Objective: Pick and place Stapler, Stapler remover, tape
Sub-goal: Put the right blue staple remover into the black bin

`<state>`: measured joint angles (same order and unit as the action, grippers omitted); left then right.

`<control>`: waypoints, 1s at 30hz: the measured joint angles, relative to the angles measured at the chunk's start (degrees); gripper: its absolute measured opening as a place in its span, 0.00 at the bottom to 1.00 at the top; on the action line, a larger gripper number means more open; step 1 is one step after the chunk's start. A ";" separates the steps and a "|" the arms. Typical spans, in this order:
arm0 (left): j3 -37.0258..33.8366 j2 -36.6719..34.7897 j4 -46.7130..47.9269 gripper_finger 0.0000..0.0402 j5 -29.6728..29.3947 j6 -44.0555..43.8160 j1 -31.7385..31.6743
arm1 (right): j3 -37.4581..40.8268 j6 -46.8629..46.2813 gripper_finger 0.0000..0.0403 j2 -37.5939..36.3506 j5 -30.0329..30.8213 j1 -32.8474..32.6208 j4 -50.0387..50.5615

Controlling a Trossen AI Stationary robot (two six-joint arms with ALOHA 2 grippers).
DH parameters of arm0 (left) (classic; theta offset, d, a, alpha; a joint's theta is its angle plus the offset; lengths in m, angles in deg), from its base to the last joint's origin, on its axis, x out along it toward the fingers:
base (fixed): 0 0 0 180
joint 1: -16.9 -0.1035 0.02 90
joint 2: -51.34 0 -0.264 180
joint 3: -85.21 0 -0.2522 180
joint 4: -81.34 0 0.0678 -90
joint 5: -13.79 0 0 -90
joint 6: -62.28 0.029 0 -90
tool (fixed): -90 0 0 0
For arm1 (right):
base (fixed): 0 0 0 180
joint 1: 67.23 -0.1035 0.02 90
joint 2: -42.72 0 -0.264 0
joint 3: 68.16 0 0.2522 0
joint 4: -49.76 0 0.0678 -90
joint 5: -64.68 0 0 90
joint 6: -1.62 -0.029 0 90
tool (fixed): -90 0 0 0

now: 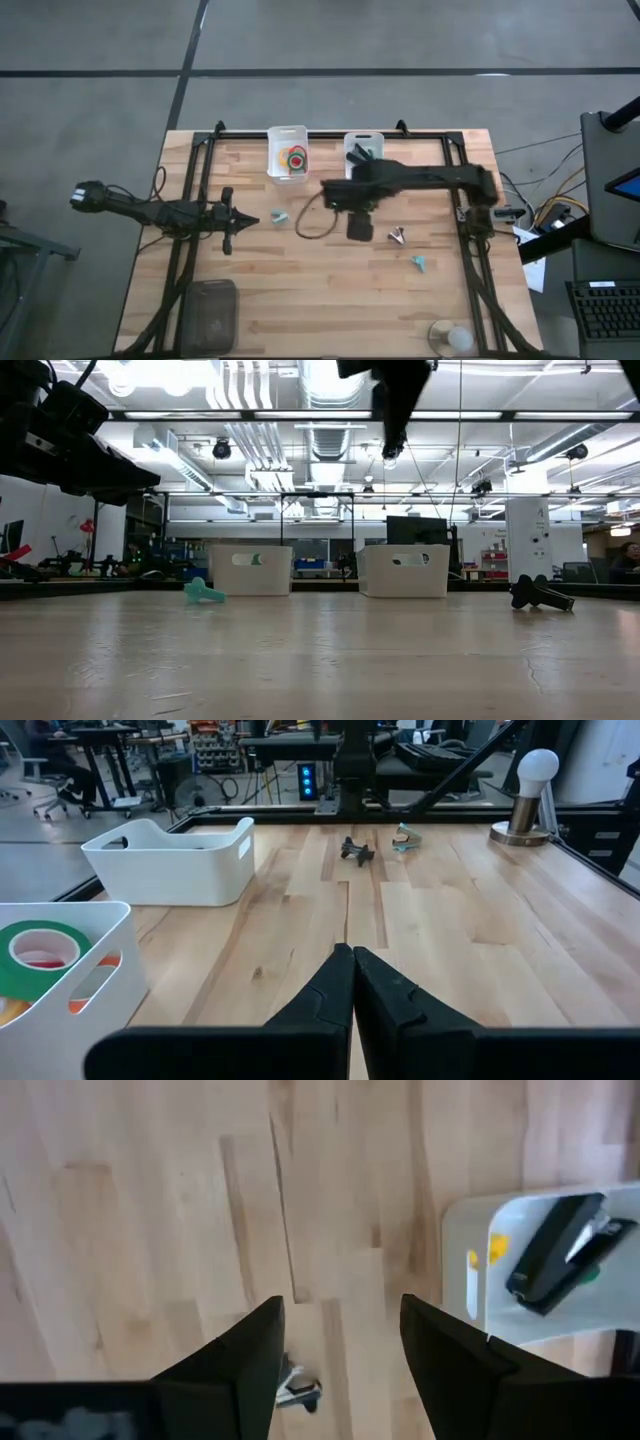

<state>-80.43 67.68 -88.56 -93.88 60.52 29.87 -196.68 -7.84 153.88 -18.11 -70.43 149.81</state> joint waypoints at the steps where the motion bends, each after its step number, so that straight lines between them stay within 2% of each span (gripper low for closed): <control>1: 0.02 0.06 0.00 0.03 0.00 0.00 0.02 | 2.53 -1.38 0.48 -2.07 0.78 -1.16 -0.84; 7: 0.00 0.07 0.00 0.03 0.00 0.00 0.02 | 19.23 -15.01 0.47 -15.80 2.89 -7.28 -3.98; 17: 0.02 0.11 0.02 0.03 0.00 0.00 0.01 | 48.45 -37.17 0.46 -36.13 3.63 -18.25 -18.90; 22: 0.00 0.11 0.02 0.03 0.00 0.00 0.02 | 59.26 -48.77 0.44 -40.63 3.09 -22.82 -22.36; 26: 0.01 0.10 0.04 0.03 0.00 0.00 0.00 | 64.64 -56.79 0.41 -41.36 2.53 -25.45 -22.49; 30: 0.01 0.11 0.04 0.03 0.00 0.00 0.01 | 68.02 -57.17 0.40 -40.97 1.21 -28.10 -24.45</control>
<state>-80.42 67.79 -88.52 -93.88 60.52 29.88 -128.66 -65.01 112.91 -16.90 -98.53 125.36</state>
